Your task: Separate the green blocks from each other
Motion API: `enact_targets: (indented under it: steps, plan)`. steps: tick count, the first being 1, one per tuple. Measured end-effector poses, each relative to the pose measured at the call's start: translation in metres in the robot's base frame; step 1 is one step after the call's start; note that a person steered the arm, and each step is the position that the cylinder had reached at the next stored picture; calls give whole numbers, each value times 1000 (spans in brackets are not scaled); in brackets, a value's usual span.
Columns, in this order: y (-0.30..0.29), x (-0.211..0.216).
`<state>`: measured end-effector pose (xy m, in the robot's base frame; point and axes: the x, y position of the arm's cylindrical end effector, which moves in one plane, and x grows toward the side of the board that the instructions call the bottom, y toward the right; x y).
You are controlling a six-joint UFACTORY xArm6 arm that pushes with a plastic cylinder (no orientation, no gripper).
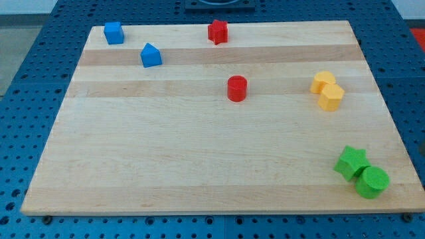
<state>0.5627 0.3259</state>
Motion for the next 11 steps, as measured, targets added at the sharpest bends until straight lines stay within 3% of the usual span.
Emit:
enact_targets:
  steps: [1,3,4,6,8,10,11]
  plan:
    - [-44,56]
    - [-165,43]
    - [-149,5]
    - [-117,-5]
    - [-169,-48]
    - [-122,-54]
    - [-157,-88]
